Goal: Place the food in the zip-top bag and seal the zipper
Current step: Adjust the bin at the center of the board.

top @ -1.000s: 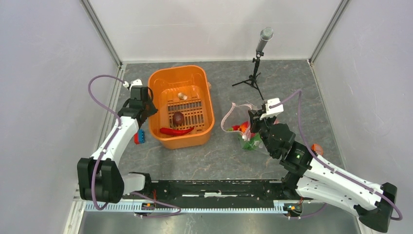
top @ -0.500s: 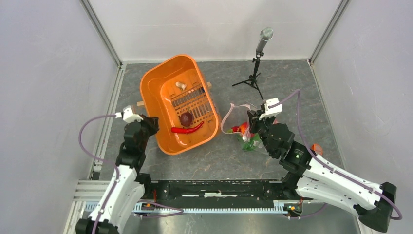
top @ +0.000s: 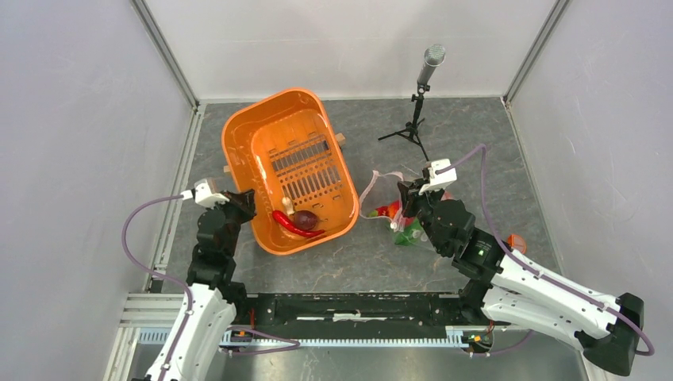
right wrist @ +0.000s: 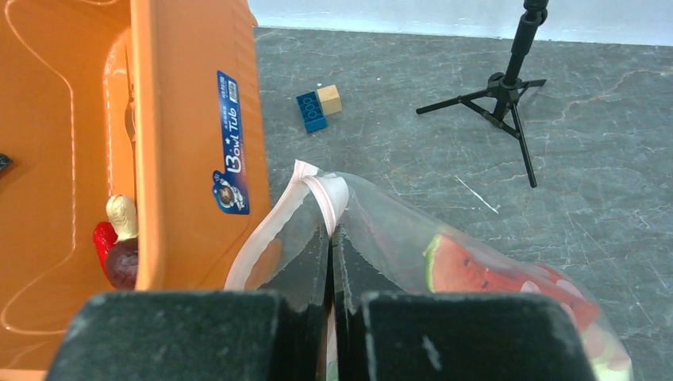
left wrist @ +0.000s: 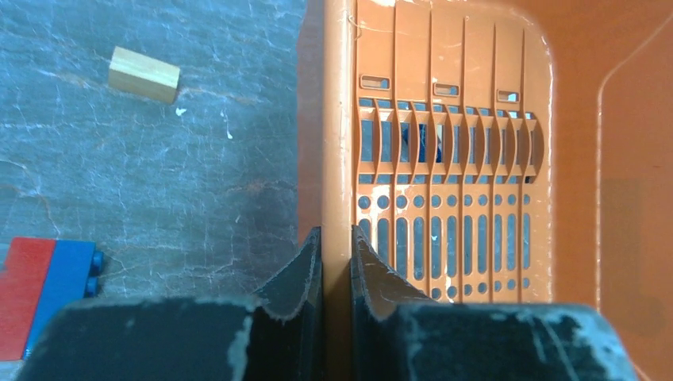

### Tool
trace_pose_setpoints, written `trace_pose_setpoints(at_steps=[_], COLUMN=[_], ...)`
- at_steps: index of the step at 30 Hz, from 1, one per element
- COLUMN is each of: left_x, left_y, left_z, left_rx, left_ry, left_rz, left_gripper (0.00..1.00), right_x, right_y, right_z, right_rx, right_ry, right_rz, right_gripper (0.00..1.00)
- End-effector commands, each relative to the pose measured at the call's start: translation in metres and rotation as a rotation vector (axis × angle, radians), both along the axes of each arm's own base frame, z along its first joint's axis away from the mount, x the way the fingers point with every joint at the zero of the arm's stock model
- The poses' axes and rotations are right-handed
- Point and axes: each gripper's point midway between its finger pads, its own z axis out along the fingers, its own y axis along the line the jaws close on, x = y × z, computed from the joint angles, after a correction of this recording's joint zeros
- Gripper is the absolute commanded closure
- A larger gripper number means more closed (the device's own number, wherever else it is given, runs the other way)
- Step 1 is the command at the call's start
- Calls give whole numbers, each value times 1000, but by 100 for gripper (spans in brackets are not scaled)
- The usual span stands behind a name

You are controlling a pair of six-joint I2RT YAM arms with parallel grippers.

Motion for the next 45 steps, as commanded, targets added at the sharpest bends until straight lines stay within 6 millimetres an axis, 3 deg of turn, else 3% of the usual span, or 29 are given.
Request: trace_pose_setpoints(at_steps=[1,3,5,8,13,15,20,24,29,31,33,34,36,38,39,42,45], left_x=[3,3,3,4,4,6,20,27,34,36,37,37,34,35,35,31,25], left_y=[6,8,12,1,-1,-4,-32,-30,-24,-21,-19,-15,-13,-8,-6,-12,-33], left_z=[67,71,64,65,84,84,52,32,31,26,20,20,22,28,33,52,72], left_rx=[43,40,32,71,163,205,220,256,321,325,328,334,349,359,364,369,355], left_ry=[-209,-193,-62,62,-45,0,228,346,390,422,453,467,482,472,465,423,370], left_rz=[20,32,63,-11,-55,-89,-271,-288,-287,-271,-266,-246,-245,-216,-204,-247,-377], left_gripper=[98,98,98,98,98,98,98,98,95,85,53,42,43,25,23,24,24], right_x=[0,0,-1,-2,-4,-5,-7,-8,-8,-8,-7,-7,-8,-8,-8,-8,-8], right_y=[7,7,7,4,1,0,-5,-6,-10,-10,-10,-11,-11,-12,-12,-14,-16], right_z=[21,21,22,23,25,25,24,26,26,25,24,24,24,25,25,26,26], right_rx=[89,92,96,97,118,119,127,131,128,123,120,119,120,120,119,117,118], right_ry=[-31,-31,-32,-36,-45,-46,-53,-57,-65,-65,-64,-64,-65,-65,-67,-68,-72], right_rz=[18,18,22,15,18,16,9,11,-3,-4,-5,-7,-9,-9,-10,-16,-23], right_gripper=[96,97,97,97,97,97,97,97,96,96,96,96,95,95,95,95,95])
